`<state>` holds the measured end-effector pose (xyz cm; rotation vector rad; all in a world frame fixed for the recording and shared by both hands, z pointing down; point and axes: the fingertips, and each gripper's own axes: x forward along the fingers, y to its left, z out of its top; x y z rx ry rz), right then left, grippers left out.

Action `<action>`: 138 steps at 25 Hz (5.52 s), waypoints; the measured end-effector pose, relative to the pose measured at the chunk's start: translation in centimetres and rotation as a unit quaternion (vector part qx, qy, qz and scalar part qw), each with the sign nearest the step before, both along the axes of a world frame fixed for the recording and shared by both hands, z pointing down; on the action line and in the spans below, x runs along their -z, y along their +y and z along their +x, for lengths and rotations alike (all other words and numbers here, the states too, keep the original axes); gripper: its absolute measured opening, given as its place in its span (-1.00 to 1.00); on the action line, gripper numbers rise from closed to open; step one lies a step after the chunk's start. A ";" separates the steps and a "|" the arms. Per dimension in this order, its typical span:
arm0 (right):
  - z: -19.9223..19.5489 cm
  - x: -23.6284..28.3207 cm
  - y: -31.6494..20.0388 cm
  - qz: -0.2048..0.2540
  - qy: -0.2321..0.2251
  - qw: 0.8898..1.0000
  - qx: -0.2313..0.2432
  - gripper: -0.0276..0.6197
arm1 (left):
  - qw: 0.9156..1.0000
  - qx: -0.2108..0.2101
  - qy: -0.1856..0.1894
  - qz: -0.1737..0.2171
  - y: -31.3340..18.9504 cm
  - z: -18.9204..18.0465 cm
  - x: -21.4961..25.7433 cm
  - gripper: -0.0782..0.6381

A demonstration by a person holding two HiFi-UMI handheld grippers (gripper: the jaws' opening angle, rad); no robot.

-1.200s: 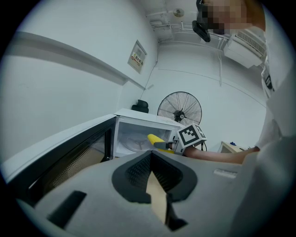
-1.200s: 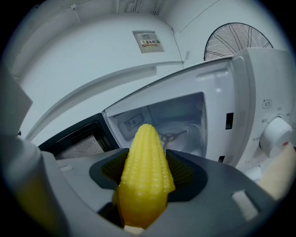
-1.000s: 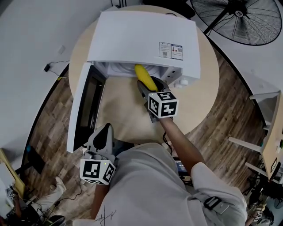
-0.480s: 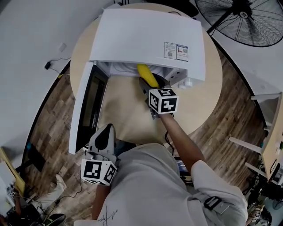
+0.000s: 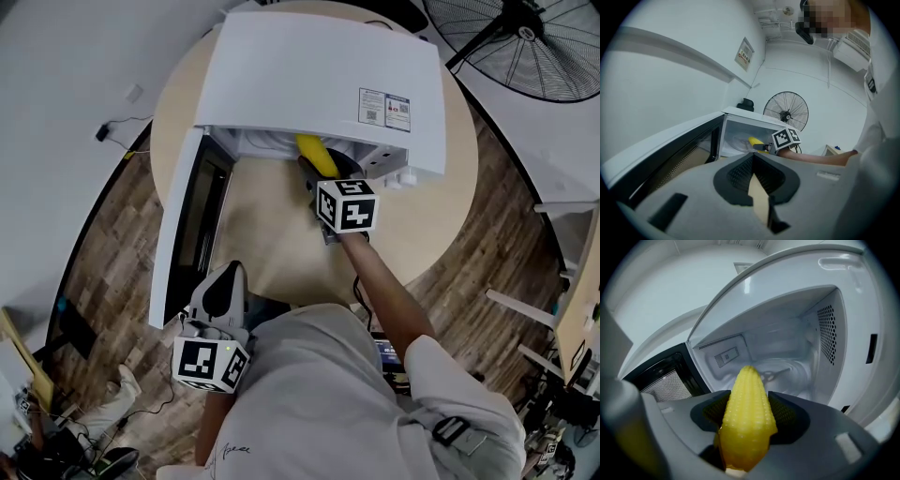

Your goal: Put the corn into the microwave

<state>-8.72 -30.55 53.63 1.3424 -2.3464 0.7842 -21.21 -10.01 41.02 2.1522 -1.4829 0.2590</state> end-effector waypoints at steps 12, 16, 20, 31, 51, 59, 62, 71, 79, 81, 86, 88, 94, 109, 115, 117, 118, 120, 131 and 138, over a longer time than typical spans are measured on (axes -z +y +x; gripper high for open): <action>-0.4 -1.8 -1.9 0.000 0.026 1.000 -0.004 -0.10 | 1.000 -0.003 -0.004 -0.010 -0.3 -0.4 -0.5 -0.79; -0.6 -2.2 -2.8 0.002 0.030 0.999 -0.011 -0.10 | 1.000 -0.002 -0.004 -0.012 -0.5 -0.6 -0.6 -0.79; -0.9 -2.3 -3.7 0.007 0.034 0.999 -0.013 -0.10 | 1.000 -0.004 -0.004 -0.016 -0.7 -0.7 -0.8 -0.79; -1.7 -2.6 -5.8 0.028 0.072 0.997 -0.006 -0.10 | 1.000 -0.013 -0.022 -0.018 -1.1 -0.7 -1.1 -0.79; -1.9 -4.1 -8.5 0.070 0.175 0.982 0.020 -0.10 | 0.999 -0.011 -0.030 -0.034 -1.2 -1.6 -1.8 -0.79; -2.2 -4.4 -8.9 0.084 0.210 0.974 0.033 -0.10 | 0.999 -0.016 -0.031 -0.042 -1.1 -1.4 -2.2 -0.79; -2.2 -4.3 -8.9 0.084 0.208 0.974 0.035 -0.10 | 0.998 -0.019 -0.029 -0.043 -1.2 -1.3 -2.3 -0.79; -2.3 -4.3 -8.9 0.083 0.207 0.974 0.040 -0.09 | 0.999 -0.025 -0.025 -0.040 -1.2 -0.9 -2.1 -0.79; -2.2 -4.3 -8.9 0.087 0.208 0.973 0.040 -0.10 | 0.999 -0.022 -0.021 -0.038 -0.8 -0.9 -2.0 -0.79; -2.3 -4.3 -8.8 0.089 0.209 0.973 0.040 -0.10 | 0.999 -0.021 -0.019 -0.037 -0.7 -0.9 -1.8 -0.79; -2.3 -4.2 -8.7 0.090 0.207 0.974 0.038 -0.12 | 0.999 -0.015 -0.017 -0.032 -0.3 -1.2 -1.4 -0.79; -2.2 -4.3 -8.7 0.087 0.203 0.975 0.036 -0.12 | 0.999 -0.013 -0.018 -0.032 -0.1 -1.2 -1.5 -0.79; -1.6 -4.5 -8.6 0.067 0.176 0.982 0.032 0.14 | 0.999 -0.016 -0.018 -0.025 -0.1 -0.8 -1.3 -0.79; -0.9 -2.4 -7.7 0.071 0.139 0.988 0.002 0.17 | 1.000 -0.019 -0.021 -0.013 0.5 -0.1 -0.5 -0.79; -0.6 -2.0 -6.7 0.073 0.136 0.988 0.003 0.13 | 1.000 -0.020 -0.018 -0.006 0.8 0.3 -0.1 -0.79; -0.6 -1.8 -6.2 0.073 0.134 0.988 0.004 0.08 | 1.000 -0.021 -0.018 -0.003 1.0 0.5 -0.1 -0.79; -0.7 -1.8 -5.9 0.072 0.133 0.988 0.005 0.08 | 1.000 -0.022 -0.018 -0.002 1.1 0.5 0.0 -0.79; -0.7 -1.6 -5.5 0.070 0.132 0.989 0.006 0.07 | 1.000 -0.023 -0.017 0.001 1.3 0.6 0.1 -0.79; 0.2 0.0 -4.0 0.074 0.117 0.990 0.001 0.01 | 0.999 -0.029 -0.015 0.015 1.8 1.7 0.9 -0.79; 0.8 1.3 -2.4 0.078 0.108 0.991 -0.001 -0.06 | 0.999 -0.029 -0.007 0.023 2.2 2.4 1.2 -0.79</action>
